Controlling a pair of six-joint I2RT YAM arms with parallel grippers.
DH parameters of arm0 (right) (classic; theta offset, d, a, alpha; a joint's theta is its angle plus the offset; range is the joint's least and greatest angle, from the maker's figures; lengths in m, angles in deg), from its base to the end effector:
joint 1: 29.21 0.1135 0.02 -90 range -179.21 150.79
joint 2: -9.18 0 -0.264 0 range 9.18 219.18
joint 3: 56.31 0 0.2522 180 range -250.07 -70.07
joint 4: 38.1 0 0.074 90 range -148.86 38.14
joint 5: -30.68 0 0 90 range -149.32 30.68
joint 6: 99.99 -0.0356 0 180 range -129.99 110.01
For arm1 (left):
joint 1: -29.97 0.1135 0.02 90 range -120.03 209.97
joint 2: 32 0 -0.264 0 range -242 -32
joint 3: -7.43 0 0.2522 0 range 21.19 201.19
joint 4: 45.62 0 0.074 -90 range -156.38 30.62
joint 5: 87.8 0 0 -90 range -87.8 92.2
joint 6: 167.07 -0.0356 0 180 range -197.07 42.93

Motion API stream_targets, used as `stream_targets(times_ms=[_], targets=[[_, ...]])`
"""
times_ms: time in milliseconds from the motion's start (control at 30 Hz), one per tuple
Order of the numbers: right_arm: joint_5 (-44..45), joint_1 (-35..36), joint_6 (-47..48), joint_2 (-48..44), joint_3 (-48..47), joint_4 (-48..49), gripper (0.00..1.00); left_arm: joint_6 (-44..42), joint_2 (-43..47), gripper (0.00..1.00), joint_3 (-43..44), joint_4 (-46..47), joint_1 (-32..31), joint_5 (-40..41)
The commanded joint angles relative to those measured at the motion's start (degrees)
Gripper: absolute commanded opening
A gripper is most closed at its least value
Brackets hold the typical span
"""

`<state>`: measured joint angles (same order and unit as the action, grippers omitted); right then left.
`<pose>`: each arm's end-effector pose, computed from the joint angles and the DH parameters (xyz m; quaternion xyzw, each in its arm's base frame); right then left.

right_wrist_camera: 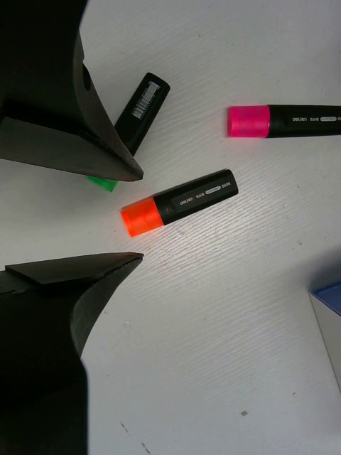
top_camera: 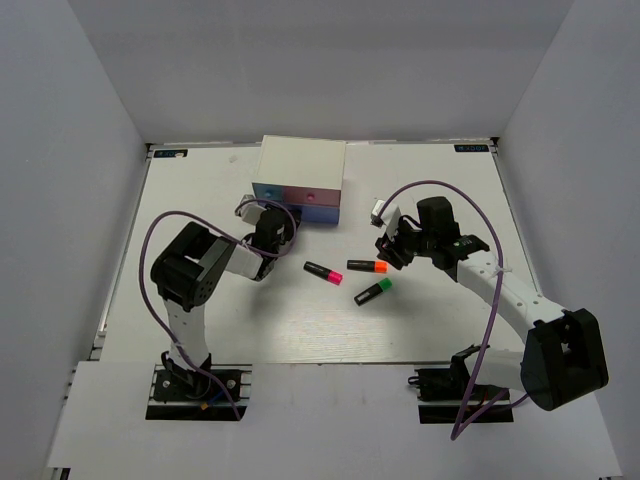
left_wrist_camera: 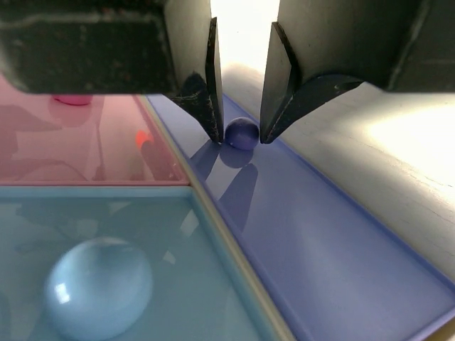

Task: Sort the stationery into containers
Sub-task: Open the drawer

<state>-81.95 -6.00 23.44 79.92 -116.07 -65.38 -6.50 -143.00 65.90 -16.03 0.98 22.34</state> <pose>0.2376 0.1168 0.2485 -0.4939 0.7361 0.1377 0.4419 0.3269 -0.1671 0.1179 -0.3816 0.7330 -0.3212 0.4625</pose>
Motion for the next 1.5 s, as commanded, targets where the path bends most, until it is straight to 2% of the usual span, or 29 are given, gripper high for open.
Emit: stream_targets(times_ms=[0,567,1067,1133,1300,1467], targets=[[-0.04,-0.18,0.32,-0.16,0.12,0.77,0.51,-0.34,-0.36,0.38,1.96,1.38,0.43,-0.19],[-0.22,-0.17,0.41,0.19,-0.14,0.86,0.51,-0.34,-3.61,0.44,4.16,3.23,0.96,-1.33],[-0.22,-0.26,0.41,0.45,-0.32,0.77,0.51,0.19,-7.48,0.51,1.17,17.28,0.96,-1.33],[-0.31,-0.18,0.41,0.36,-0.41,0.69,0.51,0.19,-8.53,0.48,1.17,18.60,0.96,-1.86],[-0.22,-0.17,0.49,0.45,-0.76,0.78,0.51,0.71,-9.67,0.33,1.17,21.77,1.48,-3.09],[-0.31,-0.09,0.49,0.54,-0.58,0.78,0.51,1.24,-10.73,0.30,1.17,22.74,1.48,-3.09]])
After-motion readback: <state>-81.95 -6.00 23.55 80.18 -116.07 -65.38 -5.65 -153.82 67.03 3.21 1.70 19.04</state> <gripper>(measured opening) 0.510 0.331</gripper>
